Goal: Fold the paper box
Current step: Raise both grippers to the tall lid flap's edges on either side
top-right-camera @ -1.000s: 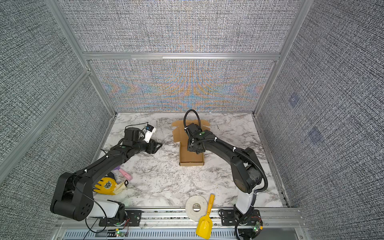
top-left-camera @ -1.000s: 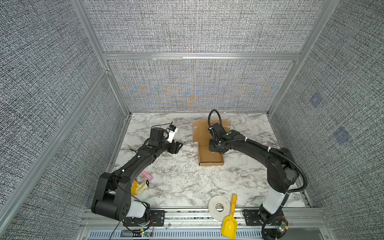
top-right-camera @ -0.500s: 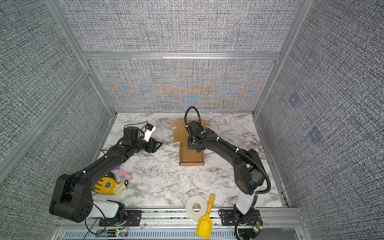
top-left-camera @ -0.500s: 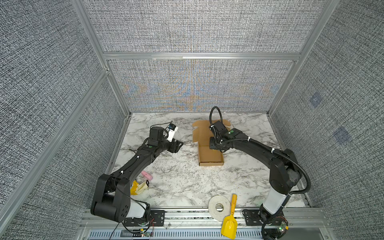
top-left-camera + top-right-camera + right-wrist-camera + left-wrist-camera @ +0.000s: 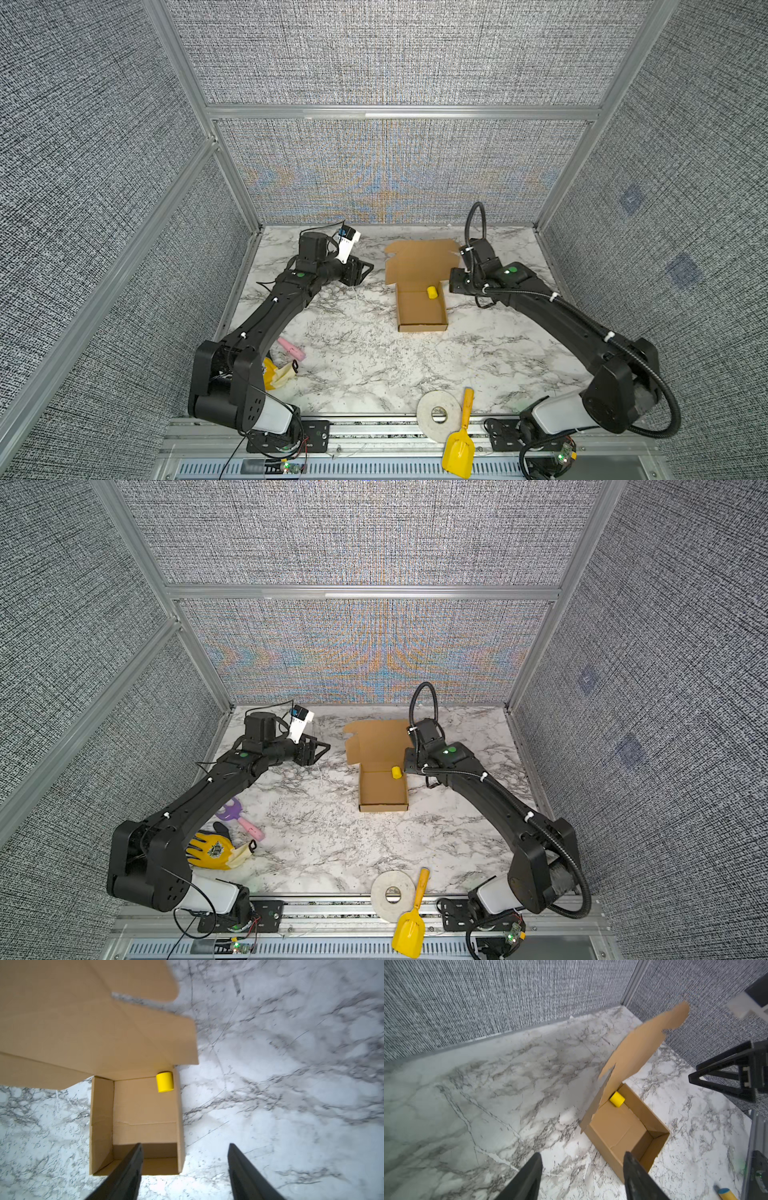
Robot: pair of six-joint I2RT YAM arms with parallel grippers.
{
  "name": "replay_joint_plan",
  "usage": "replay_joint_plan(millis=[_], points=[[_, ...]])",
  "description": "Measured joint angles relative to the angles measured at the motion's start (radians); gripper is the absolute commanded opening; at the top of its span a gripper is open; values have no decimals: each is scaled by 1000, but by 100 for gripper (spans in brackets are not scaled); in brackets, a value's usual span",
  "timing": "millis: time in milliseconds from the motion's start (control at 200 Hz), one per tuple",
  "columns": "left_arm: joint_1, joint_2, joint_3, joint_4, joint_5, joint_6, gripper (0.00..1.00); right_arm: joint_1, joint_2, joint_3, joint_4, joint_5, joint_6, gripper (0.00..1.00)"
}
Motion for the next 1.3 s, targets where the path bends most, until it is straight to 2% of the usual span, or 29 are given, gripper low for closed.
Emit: replay_joint_plan(millis=[55,155,285,445,516,576,656,776,921,1136,1201,1301], points=[[0,2,23,9,0,0,62,-48,-18,3,18,-10,-57,85],[0,20,35,26,1,6,60,-146,-26,5,70,-81,-159,85],[-1,45,17,66,37,8,59,-264,-1,-4,164,-267,-298,81],[-7,71,-7,140,98,-37,58,-308,14,-43,282,-481,-457,77],[-15,79,-18,166,116,-61,56,-316,21,-68,330,-545,-513,75],[-23,85,-33,190,124,-78,53,-328,37,-85,365,-582,-547,70],[-28,87,-65,218,125,-103,50,-362,72,-91,395,-610,-557,58],[-34,103,-84,259,133,-119,50,-425,141,-73,419,-674,-538,52],[-76,146,-76,279,145,-128,56,-431,192,-42,425,-723,-531,51],[-81,204,-4,278,134,-127,56,-432,246,-27,449,-775,-503,50],[-82,227,9,270,135,-128,54,-425,247,-38,463,-791,-494,50],[-83,242,23,269,143,-135,43,-410,232,-77,481,-824,-491,50]])
